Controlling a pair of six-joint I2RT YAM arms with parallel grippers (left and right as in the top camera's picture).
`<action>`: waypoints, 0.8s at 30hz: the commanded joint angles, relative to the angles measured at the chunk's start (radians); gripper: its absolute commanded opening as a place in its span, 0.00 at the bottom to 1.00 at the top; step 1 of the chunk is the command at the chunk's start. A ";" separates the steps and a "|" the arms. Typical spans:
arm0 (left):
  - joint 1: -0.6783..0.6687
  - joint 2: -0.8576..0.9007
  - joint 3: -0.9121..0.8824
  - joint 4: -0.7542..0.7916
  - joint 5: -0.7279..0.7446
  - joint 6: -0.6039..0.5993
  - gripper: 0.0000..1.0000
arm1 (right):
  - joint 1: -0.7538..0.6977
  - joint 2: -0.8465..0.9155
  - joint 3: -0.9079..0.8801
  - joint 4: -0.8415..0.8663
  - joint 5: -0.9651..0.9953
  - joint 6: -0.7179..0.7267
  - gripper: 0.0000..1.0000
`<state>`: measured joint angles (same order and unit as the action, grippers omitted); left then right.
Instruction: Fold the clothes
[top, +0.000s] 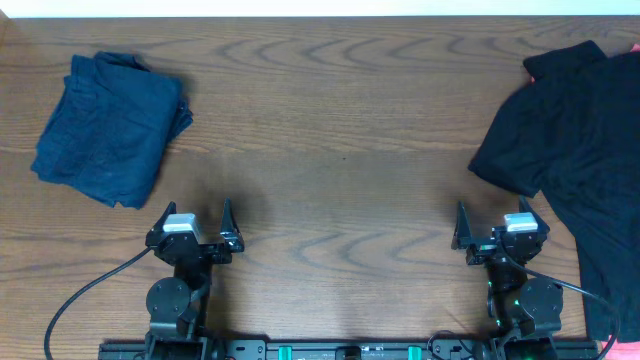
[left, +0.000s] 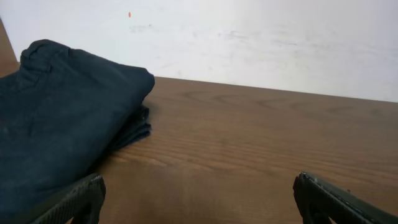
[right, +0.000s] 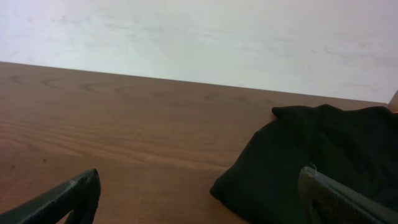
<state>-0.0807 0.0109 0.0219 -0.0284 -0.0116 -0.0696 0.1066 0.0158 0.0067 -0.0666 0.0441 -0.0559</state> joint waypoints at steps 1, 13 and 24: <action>-0.004 -0.007 -0.018 -0.039 -0.030 0.017 0.98 | -0.016 -0.003 -0.001 -0.004 0.000 -0.009 0.99; -0.004 -0.006 -0.018 -0.042 -0.026 0.011 0.98 | -0.016 -0.003 -0.001 0.008 -0.064 0.009 0.99; -0.004 0.154 0.142 -0.195 0.049 -0.055 0.98 | -0.016 0.112 0.074 -0.057 -0.043 0.116 0.99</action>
<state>-0.0807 0.0914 0.0902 -0.1959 0.0265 -0.0898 0.1066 0.0639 0.0223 -0.1013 -0.0261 0.0158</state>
